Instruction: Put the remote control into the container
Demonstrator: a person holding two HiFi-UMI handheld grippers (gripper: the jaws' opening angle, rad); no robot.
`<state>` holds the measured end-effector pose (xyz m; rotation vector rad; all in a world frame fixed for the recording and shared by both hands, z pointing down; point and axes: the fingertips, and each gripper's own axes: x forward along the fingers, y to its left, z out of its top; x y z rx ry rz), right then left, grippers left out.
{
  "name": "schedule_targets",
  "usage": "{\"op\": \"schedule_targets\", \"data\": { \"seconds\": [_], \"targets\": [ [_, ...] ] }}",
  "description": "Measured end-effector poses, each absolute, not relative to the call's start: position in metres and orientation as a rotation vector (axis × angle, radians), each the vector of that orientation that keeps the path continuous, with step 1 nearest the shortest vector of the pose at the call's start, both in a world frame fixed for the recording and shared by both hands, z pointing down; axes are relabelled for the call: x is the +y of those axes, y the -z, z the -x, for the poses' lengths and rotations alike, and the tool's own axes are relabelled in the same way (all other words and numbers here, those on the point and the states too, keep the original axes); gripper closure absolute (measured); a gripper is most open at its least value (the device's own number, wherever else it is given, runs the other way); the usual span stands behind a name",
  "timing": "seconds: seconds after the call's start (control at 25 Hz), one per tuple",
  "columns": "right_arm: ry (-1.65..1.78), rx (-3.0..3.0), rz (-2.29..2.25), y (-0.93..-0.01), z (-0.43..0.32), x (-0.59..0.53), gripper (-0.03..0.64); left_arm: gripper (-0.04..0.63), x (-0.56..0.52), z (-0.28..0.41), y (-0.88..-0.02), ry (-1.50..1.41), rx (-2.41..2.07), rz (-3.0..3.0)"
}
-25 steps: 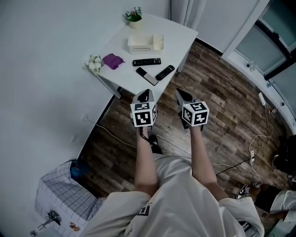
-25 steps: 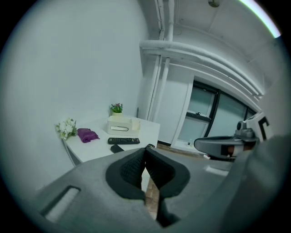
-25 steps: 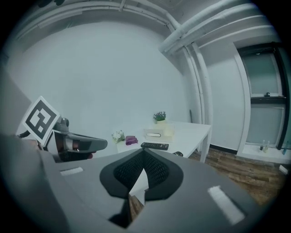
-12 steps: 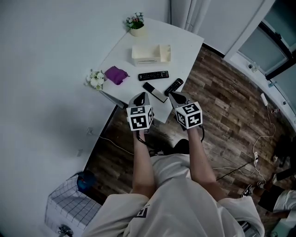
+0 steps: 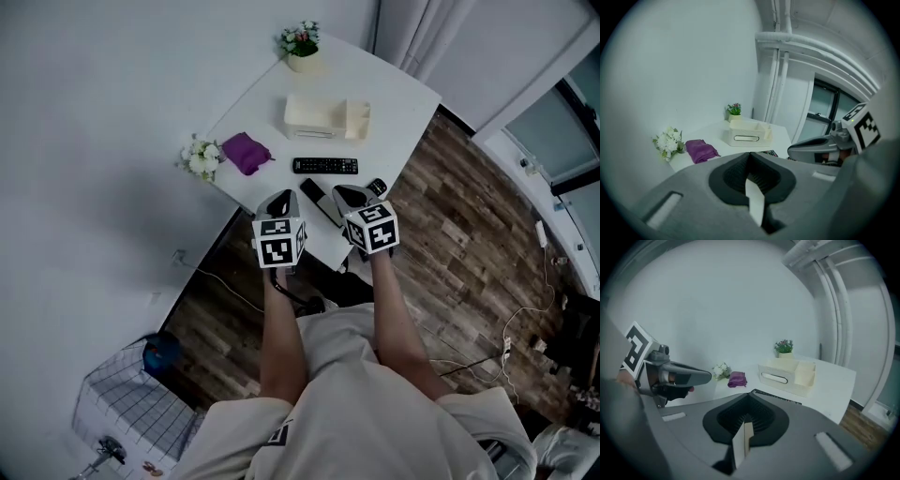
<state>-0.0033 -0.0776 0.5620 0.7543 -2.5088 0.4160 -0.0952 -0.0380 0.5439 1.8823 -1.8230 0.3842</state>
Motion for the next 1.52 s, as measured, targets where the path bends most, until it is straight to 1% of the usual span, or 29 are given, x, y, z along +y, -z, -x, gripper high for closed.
{"op": "schedule_targets", "data": {
  "seconds": [0.16, 0.44, 0.48, 0.64, 0.68, 0.88, 0.96, 1.04, 1.12, 1.16, 1.32, 1.52],
  "targets": [
    [-0.370, -2.466, -0.650, -0.569, 0.028, -0.111, 0.614, 0.589, -0.066, 0.108, -0.548, -0.421, -1.830, -1.855],
    [-0.334, -2.330, -0.466, -0.610, 0.060, -0.119, 0.518, 0.589, -0.099, 0.125, -0.563, -0.408, -1.826, -1.817],
    [-0.345, -2.299, -0.446, -0.618, 0.062, -0.116, 0.494, 0.589, -0.100, 0.129, -0.565, -0.406, -1.820, -1.814],
    [-0.368, -2.182, -0.420, -0.644, 0.073, -0.112, 0.427, 0.589, -0.108, 0.148, -0.571, -0.398, -1.790, -1.823],
    [-0.364, -2.154, -0.422, -0.650, 0.075, -0.113, 0.421, 0.589, -0.111, 0.152, -0.573, -0.397, -1.781, -1.827],
    [-0.377, -2.015, -0.400, -0.679, 0.084, -0.116, 0.416, 0.589, -0.119, 0.177, -0.588, -0.380, -1.743, -1.838],
    [-0.426, -1.961, -0.388, -0.693, 0.084, -0.114, 0.395, 0.589, -0.124, 0.185, -0.595, -0.374, -1.729, -1.841],
    [-0.451, -1.919, -0.374, -0.702, 0.087, -0.113, 0.391, 0.589, -0.129, 0.192, -0.600, -0.368, -1.718, -1.846],
    [-0.457, -1.879, -0.363, -0.707, 0.089, -0.113, 0.395, 0.589, -0.136, 0.197, -0.602, -0.361, -1.707, -1.854],
    [-0.457, -1.861, -0.362, -0.710, 0.089, -0.114, 0.414, 0.589, -0.139, 0.199, -0.603, -0.358, -1.701, -1.860],
    [-0.474, -1.828, -0.344, -0.714, 0.092, -0.115, 0.422, 0.589, -0.154, 0.201, -0.604, -0.351, -1.672, -1.890],
    [-0.513, -1.961, -0.424, -0.684, 0.094, -0.131, 0.428, 0.589, -0.168, 0.191, -0.592, -0.351, -1.616, -1.961]
  ]
}}
